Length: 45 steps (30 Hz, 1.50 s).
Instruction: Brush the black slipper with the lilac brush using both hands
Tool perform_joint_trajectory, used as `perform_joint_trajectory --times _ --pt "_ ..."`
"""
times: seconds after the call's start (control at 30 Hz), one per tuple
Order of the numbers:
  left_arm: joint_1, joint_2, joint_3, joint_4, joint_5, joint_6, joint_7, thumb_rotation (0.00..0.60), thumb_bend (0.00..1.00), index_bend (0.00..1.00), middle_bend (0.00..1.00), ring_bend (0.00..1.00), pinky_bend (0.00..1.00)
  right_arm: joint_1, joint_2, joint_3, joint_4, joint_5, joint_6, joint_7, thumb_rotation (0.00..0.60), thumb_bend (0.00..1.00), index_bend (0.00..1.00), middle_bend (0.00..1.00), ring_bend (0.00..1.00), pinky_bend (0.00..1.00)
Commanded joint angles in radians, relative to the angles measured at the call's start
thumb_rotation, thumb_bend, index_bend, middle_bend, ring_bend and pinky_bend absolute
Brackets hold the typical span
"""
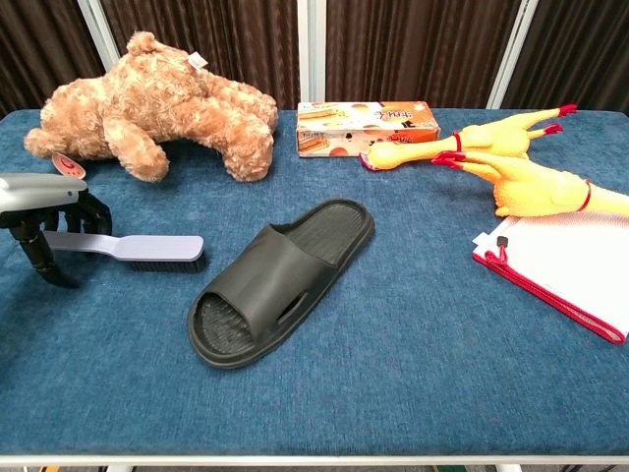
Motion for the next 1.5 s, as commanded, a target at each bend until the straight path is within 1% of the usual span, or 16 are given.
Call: perform_joint_trajectory --times 0.03,0.27,0.43,0.53,0.73,0.83,0.9,0.93,1.03,1.1,1.2,1.23,1.3,1.4,1.43,1.5 --pt "-0.005 -0.002 0.003 -0.003 0.005 0.004 -0.007 0.600 0.19 0.51 0.59 0.47 0.54 -0.001 0.000 0.000 -0.001 0.002 -0.001 -0.002 0.600 0.03 0.00 0.01 0.00 0.00" --pt "-0.032 -0.005 0.023 -0.010 -0.008 -0.014 -0.002 0.600 0.24 0.52 0.60 0.49 0.56 -0.005 0.000 0.000 -0.005 0.005 -0.001 -0.005 0.600 0.03 0.00 0.01 0.00 0.00" --pt "-0.047 -0.003 0.041 -0.022 -0.027 -0.021 0.008 0.600 0.28 0.55 0.65 0.54 0.61 -0.008 -0.001 -0.002 -0.005 0.007 -0.003 -0.003 0.600 0.03 0.00 0.01 0.00 0.00" --pt "-0.054 -0.005 0.049 -0.026 -0.036 -0.025 0.006 0.600 0.31 0.61 0.70 0.59 0.65 -0.008 -0.002 -0.003 -0.004 0.006 -0.004 -0.001 0.600 0.03 0.00 0.01 0.00 0.00" --pt "-0.045 -0.009 0.050 -0.032 -0.018 0.001 -0.029 0.600 0.46 0.76 0.84 0.72 0.76 -0.010 -0.001 -0.002 -0.006 0.004 -0.001 0.001 0.600 0.03 0.00 0.01 0.00 0.00" --pt "-0.027 -0.002 0.050 -0.041 0.025 0.013 -0.071 0.600 0.47 0.81 0.88 0.77 0.81 -0.013 0.002 0.000 -0.011 0.007 0.004 0.003 0.600 0.03 0.00 0.01 0.00 0.00" --pt "-0.012 0.004 0.048 -0.045 0.062 0.024 -0.106 0.600 0.45 0.83 0.90 0.78 0.83 -0.015 0.004 0.000 -0.015 0.007 0.006 0.002 0.600 0.03 0.00 0.01 0.00 0.00" --pt "-0.005 0.006 0.048 -0.044 0.078 0.031 -0.120 0.600 0.42 0.83 0.90 0.78 0.83 -0.016 0.004 0.000 -0.016 0.006 0.007 0.001 0.600 0.03 0.00 0.01 0.00 0.00" --pt "0.016 0.009 0.048 -0.043 0.129 0.062 -0.153 0.600 0.27 0.84 0.91 0.79 0.85 -0.017 0.005 0.000 -0.021 0.004 0.009 -0.003 0.600 0.03 0.00 0.01 0.00 0.00" --pt "0.031 0.009 0.046 -0.045 0.165 0.089 -0.177 0.600 0.19 0.85 0.92 0.81 0.87 -0.017 0.006 0.001 -0.024 0.004 0.009 -0.006 0.600 0.03 0.00 0.01 0.00 0.00" --pt "0.050 0.014 0.038 -0.049 0.208 0.115 -0.225 0.600 0.14 0.86 0.93 0.82 0.93 -0.017 0.008 0.001 -0.029 0.001 0.011 -0.008 0.600 0.03 0.00 0.01 0.00 0.00" --pt "0.057 0.014 0.034 -0.050 0.221 0.126 -0.243 0.600 0.14 0.87 0.94 0.83 0.95 -0.018 0.008 0.002 -0.031 0.001 0.013 -0.009 0.600 0.03 0.00 0.01 0.00 0.00" --pt "0.079 0.000 0.017 -0.039 0.257 0.188 -0.274 0.600 0.14 0.91 0.97 0.86 0.99 -0.019 0.010 0.003 -0.034 0.002 0.015 -0.011 0.600 0.03 0.00 0.01 0.00 0.00" --pt "0.107 -0.022 -0.007 -0.032 0.299 0.252 -0.346 0.600 0.14 0.98 1.00 0.91 1.00 -0.019 0.012 0.003 -0.039 -0.001 0.016 -0.015 0.600 0.03 0.00 0.01 0.00 0.00" --pt "0.117 -0.029 -0.020 -0.029 0.316 0.272 -0.390 0.600 0.16 0.99 1.00 0.93 1.00 -0.018 0.012 0.003 -0.041 -0.002 0.014 -0.017 0.600 0.03 0.00 0.01 0.00 0.00" --pt "0.132 -0.042 -0.036 -0.021 0.346 0.305 -0.457 0.600 0.23 1.00 1.00 0.95 1.00 -0.015 0.012 0.003 -0.044 -0.004 0.010 -0.019 0.600 0.03 0.00 0.01 0.00 0.00"
